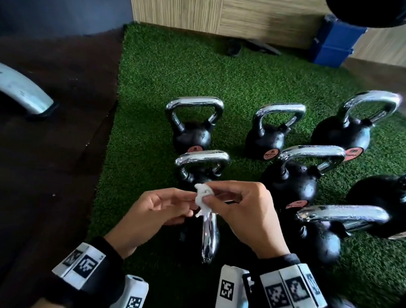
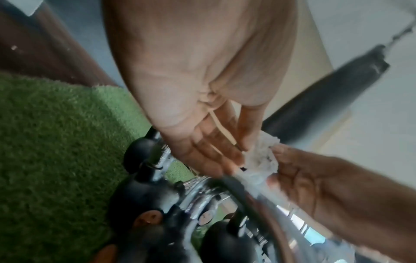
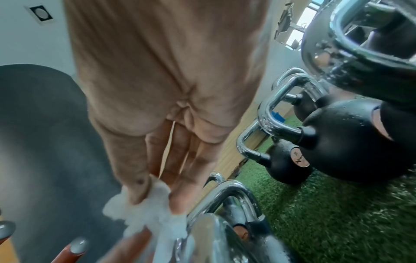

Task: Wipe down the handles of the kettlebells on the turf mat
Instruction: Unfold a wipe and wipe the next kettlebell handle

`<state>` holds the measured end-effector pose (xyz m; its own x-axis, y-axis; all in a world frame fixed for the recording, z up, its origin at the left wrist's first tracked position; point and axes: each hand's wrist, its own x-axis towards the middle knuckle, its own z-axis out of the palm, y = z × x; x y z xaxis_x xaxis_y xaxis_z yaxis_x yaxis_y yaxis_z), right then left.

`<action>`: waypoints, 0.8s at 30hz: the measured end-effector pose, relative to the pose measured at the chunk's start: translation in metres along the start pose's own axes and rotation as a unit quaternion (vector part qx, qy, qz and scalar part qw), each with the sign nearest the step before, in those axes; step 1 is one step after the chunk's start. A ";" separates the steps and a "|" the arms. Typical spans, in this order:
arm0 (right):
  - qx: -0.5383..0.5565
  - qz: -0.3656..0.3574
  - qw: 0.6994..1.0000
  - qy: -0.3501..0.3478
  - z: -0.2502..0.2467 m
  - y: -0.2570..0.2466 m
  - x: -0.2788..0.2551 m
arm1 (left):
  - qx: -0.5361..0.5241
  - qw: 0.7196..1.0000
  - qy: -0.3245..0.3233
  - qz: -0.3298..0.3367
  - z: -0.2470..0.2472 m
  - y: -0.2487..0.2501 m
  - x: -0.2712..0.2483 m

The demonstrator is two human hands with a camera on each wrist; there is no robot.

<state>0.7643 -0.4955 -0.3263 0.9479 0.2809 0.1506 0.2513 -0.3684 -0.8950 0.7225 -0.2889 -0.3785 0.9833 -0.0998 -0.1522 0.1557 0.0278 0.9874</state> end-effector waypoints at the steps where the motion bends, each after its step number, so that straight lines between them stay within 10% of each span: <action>1: -0.005 0.017 0.999 0.029 -0.002 0.007 0.001 | 0.095 0.995 -0.003 -0.003 -0.003 -0.007 0.002; 7: -0.050 0.177 0.978 0.094 0.002 0.066 0.007 | 0.396 0.902 -0.171 0.016 0.018 -0.062 0.009; 12: 0.134 0.286 0.948 0.038 0.031 0.092 0.009 | 0.481 0.867 -0.075 0.110 0.042 -0.086 0.012; 24: 0.213 0.218 0.951 0.040 0.034 0.086 0.024 | 0.427 0.893 -0.095 0.107 0.032 -0.083 0.023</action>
<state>0.8021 -0.4906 -0.4141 0.9599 0.1094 -0.2581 -0.2556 -0.0362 -0.9661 0.7290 -0.3251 -0.4624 0.9352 -0.3533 -0.0261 -0.2431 -0.6935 0.6782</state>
